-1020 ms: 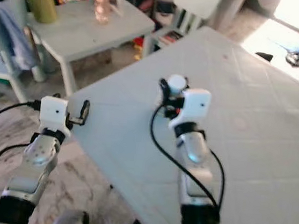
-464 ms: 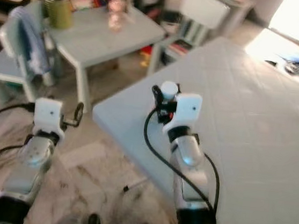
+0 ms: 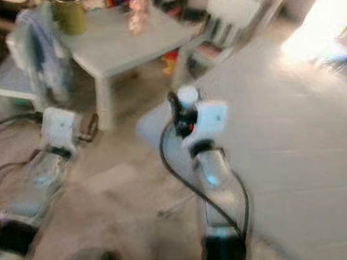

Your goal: Restocking fridge

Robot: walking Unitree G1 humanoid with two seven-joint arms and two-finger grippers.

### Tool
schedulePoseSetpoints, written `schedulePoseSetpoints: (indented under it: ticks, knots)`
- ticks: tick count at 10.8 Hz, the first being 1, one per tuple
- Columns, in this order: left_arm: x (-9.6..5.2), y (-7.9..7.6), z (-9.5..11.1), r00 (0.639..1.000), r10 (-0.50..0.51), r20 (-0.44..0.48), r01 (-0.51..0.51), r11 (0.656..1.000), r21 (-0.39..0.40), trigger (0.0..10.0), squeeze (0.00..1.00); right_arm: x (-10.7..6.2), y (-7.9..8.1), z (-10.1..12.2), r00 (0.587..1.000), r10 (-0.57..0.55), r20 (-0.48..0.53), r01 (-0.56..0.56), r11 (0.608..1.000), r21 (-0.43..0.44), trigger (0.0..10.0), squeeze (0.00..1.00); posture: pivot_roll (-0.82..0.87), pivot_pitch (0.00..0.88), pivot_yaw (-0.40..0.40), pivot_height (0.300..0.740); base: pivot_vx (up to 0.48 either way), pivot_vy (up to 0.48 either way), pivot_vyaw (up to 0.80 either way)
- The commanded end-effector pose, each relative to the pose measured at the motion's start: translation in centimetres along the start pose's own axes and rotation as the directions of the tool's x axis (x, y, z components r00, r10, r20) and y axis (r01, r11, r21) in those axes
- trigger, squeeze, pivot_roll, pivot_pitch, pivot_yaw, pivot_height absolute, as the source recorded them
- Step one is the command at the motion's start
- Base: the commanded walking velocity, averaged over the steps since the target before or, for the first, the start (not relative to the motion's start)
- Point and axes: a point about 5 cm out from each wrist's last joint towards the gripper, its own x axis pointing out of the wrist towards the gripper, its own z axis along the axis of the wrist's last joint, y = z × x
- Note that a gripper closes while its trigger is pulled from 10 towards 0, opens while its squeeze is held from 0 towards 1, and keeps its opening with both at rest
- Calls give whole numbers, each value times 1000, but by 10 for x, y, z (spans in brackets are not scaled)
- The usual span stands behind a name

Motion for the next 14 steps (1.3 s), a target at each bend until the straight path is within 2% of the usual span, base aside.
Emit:
schedulePoseSetpoints:
  ticks: [1,3,5,8,12,14]
  knots:
    - [-3,4,-2,1000,8,-1,-8,1000,18,10000,0,-2,5,-2,1000,14,-3,-14,1000,3,10000,0,146,70,-58,740,0,476,0]
    - [-9,3,-7,1000,6,-4,-6,1000,20,10000,0,-6,7,-3,999,36,-1,-36,999,4,10000,0,139,67,-57,740,0,0,800]
    - [-18,-1,-15,999,15,-30,-15,1000,5,10000,0,-14,1,-13,999,11,-36,-11,1000,15,10000,0,140,56,-57,740,0,0,800]
    - [-31,5,-29,997,45,-68,-43,999,18,10000,0,-29,-11,-32,995,-38,-96,41,999,32,10000,0,134,34,-56,740,0,0,800]
    - [-37,19,-29,995,80,-56,-78,996,50,10000,0,-41,-27,-44,986,-88,-139,89,996,3,10000,0,144,28,-54,740,0,0,800]
    - [-40,20,-31,996,66,-56,-63,996,64,10000,0,-43,-28,-47,985,-96,-146,96,995,-4,10000,0,142,24,-46,740,0,0,800]
